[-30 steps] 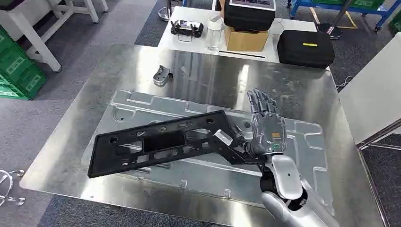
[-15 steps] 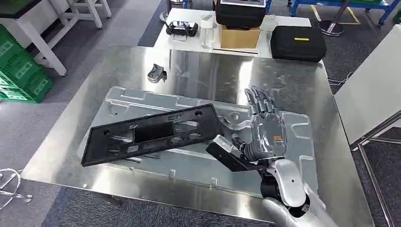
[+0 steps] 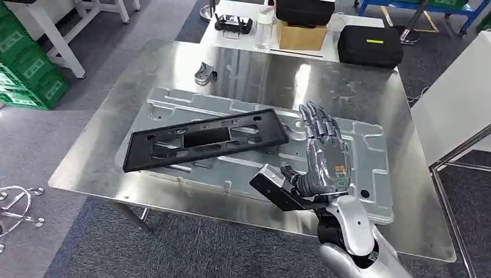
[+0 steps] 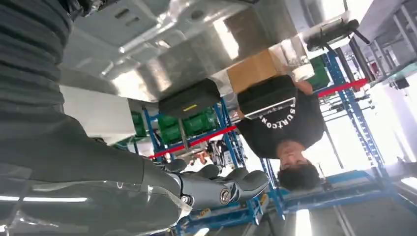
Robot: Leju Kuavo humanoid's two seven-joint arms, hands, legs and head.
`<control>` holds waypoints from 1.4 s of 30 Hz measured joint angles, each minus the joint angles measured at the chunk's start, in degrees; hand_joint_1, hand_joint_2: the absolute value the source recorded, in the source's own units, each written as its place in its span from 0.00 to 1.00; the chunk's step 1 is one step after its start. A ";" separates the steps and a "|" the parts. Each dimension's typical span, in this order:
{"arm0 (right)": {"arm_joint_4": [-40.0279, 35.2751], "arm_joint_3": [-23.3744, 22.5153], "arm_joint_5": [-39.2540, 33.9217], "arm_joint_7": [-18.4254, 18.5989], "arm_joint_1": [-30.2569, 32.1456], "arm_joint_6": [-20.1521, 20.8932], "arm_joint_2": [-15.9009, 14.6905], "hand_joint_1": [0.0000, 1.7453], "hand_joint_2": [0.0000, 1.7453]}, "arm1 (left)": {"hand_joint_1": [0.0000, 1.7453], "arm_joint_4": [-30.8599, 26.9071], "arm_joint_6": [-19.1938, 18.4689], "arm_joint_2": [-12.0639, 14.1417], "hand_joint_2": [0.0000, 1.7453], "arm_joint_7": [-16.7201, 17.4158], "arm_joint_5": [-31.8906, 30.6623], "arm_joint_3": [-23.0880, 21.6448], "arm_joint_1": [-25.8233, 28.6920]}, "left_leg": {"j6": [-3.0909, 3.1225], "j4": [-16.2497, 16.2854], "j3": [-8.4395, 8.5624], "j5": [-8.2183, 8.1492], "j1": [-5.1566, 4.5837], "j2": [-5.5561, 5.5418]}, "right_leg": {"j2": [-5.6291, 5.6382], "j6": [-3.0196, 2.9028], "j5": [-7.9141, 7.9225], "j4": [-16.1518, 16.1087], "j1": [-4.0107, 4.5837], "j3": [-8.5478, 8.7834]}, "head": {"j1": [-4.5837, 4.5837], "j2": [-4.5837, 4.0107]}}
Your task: Take the parts from the cabinet and place them on the table.
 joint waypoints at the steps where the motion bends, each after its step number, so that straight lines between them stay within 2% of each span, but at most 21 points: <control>1: 0.00 0.00 -0.02 -0.02 -0.02 -0.20 0.00 0.00 1.00 | 0.00 0.00 -0.04 -0.04 0.00 0.02 0.00 0.00 0.00 | -0.16 0.04 -0.70 0.54 0.01 -0.01 | 0.00 -0.14 1.70 -3.61 0.00 2.96 | 0.00 0.00; 2: -0.04 0.00 -0.02 -0.11 -0.04 -0.42 0.02 0.00 1.00 | 0.00 0.00 -0.07 -0.09 0.00 0.04 0.00 0.00 -0.01 | -0.37 0.05 -1.32 1.15 0.01 -0.08 | 0.00 -0.42 2.47 -9.05 0.01 7.11 | 0.00 0.00; 3: -0.29 0.00 -0.04 -0.22 -0.10 -0.59 0.09 0.00 1.00 | 0.00 0.00 -0.09 -0.11 0.00 0.00 0.02 0.00 -0.02 | -0.69 0.14 -1.60 1.70 -0.12 -0.12 | 0.03 -0.82 0.56 -15.20 0.10 11.68 | -0.02 0.00; 4: -0.42 -0.02 -0.04 -0.37 -0.17 -0.92 0.13 0.00 1.00 | 0.00 0.00 -0.09 -0.15 0.00 0.02 0.02 0.00 -0.02 | -1.09 0.16 -1.82 2.18 -0.20 -0.12 | 0.18 -1.24 -0.71 -19.39 0.31 13.58 | -0.11 0.00; 8: -0.48 0.02 -0.09 -0.44 0.03 -1.36 0.39 0.00 1.00 | 0.00 0.02 -0.11 -0.02 0.00 0.11 0.02 0.00 0.08 | -2.61 -0.62 -1.92 3.52 0.18 -0.13 | -0.22 -2.92 1.57 -19.25 0.13 11.64 | -0.24 0.00; 11: -0.48 0.04 -0.11 -0.44 0.07 -1.38 0.59 0.00 1.00 | 0.00 0.02 -0.09 0.18 0.00 0.15 0.02 0.00 0.19 | -2.79 9.98 -4.94 -7.67 0.15 -0.08 | -0.39 -3.73 3.50 -19.37 0.35 9.63 | -0.33 0.00; 13: -0.48 0.07 -0.11 -0.44 0.27 -1.38 0.72 0.00 1.00 | 0.00 0.02 -0.09 0.22 0.00 0.15 0.02 0.00 0.18 | -2.92 18.10 -6.29 -10.84 0.16 -0.07 | -0.43 -3.76 4.80 -19.20 0.50 8.29 | -0.33 0.00; 15: -0.48 0.13 -0.13 -0.44 0.37 -1.38 0.74 0.00 1.00 | 0.00 0.02 -0.09 0.26 0.00 0.15 0.02 0.00 0.17 | -2.88 18.27 -3.90 -7.55 0.16 -0.06 | -0.44 -3.56 6.02 -18.73 0.56 6.41 | -0.35 0.00; 17: -0.48 0.13 -0.41 -0.50 0.38 -1.55 0.83 0.00 1.00 | 0.00 0.02 -0.11 0.31 0.00 0.15 0.02 0.00 0.10 | -2.51 9.82 2.91 -4.46 0.15 -0.07 | -0.39 -3.17 6.86 -17.88 0.56 4.68 | -0.37 0.00; 19: -0.57 0.06 -1.07 -0.68 0.35 -2.27 0.90 0.00 1.00 | 0.00 0.02 -0.11 0.42 0.00 0.15 0.04 0.00 -0.03 | -2.14 0.65 9.21 -6.94 -0.05 -0.14 | -0.44 -2.64 7.27 -16.76 0.85 3.59 | -0.31 0.00; 23: -0.59 0.00 -2.49 -1.01 0.67 -3.41 0.92 0.00 1.00 | 0.00 0.02 -0.13 0.35 0.00 0.35 0.11 0.00 0.18 | -0.77 -0.18 7.92 -6.29 -0.03 -0.13 | -0.55 -1.38 9.33 -16.85 0.79 2.66 | -0.26 0.00; 24: -0.61 -0.07 -3.12 -1.18 0.86 -3.98 0.90 0.00 0.00 | 0.00 0.02 -0.15 0.17 0.00 0.42 0.11 0.00 0.22 | -0.32 -0.15 7.17 -5.48 0.15 0.08 | -0.29 -0.94 7.33 -16.00 0.64 1.83 | -0.18 0.00; 27: -0.61 -0.24 -5.72 -1.77 1.53 -5.57 0.90 0.00 0.00 | 0.00 0.02 -0.11 -0.07 0.00 0.35 0.20 0.00 0.18 | 0.30 -0.12 4.27 -3.32 0.10 0.14 | -0.20 0.07 -2.85 -3.05 0.35 -2.15 | -0.07 0.00; 29: -0.59 -0.42 -7.67 -2.41 2.39 -6.93 0.90 0.00 0.00 | 0.00 0.02 -0.13 -0.09 0.00 0.35 0.33 0.00 0.25 | 0.28 -0.06 2.30 -1.88 0.05 0.14 | -0.19 0.12 -3.93 2.84 0.36 -2.67 | -0.07 0.00; 31: -0.59 -0.65 -10.81 -5.06 3.71 -9.45 0.90 0.00 0.00 | 0.00 0.02 -0.15 -0.11 0.00 0.31 0.76 0.00 0.31 | 0.19 -0.01 0.71 -0.62 -0.03 0.13 | -0.17 -0.28 0.09 -0.61 0.38 1.16 | -0.04 0.00; 32: -0.59 -0.87 -11.93 -6.77 4.84 -11.27 0.94 0.00 0.00 | 0.00 0.02 -0.15 -0.13 0.00 0.15 0.90 0.00 0.33 | 0.08 -0.01 -0.06 0.03 -0.09 0.03 | -0.17 -0.75 1.97 -5.52 0.42 4.91 | -0.07 0.00; 34: -0.61 -1.25 -13.84 -9.29 6.71 -13.75 1.27 0.00 0.00 | 0.00 0.02 -0.15 -0.33 0.00 0.00 1.29 0.00 0.35 | -0.43 0.08 -0.93 1.03 -0.43 -0.09 | -0.23 -1.79 0.35 -16.67 0.94 13.19 | -0.04 0.00; 35: -0.59 -1.44 -15.14 -10.62 7.42 -14.81 1.44 0.00 0.00 | 0.00 0.02 -0.15 -0.37 0.00 0.00 1.44 0.00 0.39 | -0.79 0.11 -1.12 1.57 -0.41 0.01 | -0.26 -1.97 -0.64 -19.79 0.92 14.42 | -0.18 0.00; 38: -0.44 -2.21 -20.33 -14.82 11.90 -18.67 1.86 0.00 0.00 | 0.00 0.04 -0.13 -0.35 0.00 0.00 2.12 0.04 0.54 | -2.01 -0.66 -1.38 3.40 -0.17 0.06 | -0.25 -2.78 0.79 -20.01 1.02 12.71 | -0.13 0.00; 39: -0.33 -2.45 -21.69 -15.98 13.22 -19.74 1.88 0.00 0.00 | 0.00 0.07 -0.13 -0.28 0.00 0.07 2.27 0.07 0.56 | -2.12 -0.24 -1.70 2.09 -0.07 -0.05 | -0.66 -3.09 1.57 -20.33 0.72 12.55 | -0.11 0.00; 42: 0.02 -4.24 -27.96 -19.28 16.91 -24.64 1.99 0.00 0.00 | 0.00 0.07 -0.09 -0.04 0.00 -0.02 2.78 0.13 0.76 | -2.60 11.16 -4.56 -9.14 -0.06 -0.02 | -0.69 -3.74 3.28 -20.29 0.78 10.47 | -0.22 0.00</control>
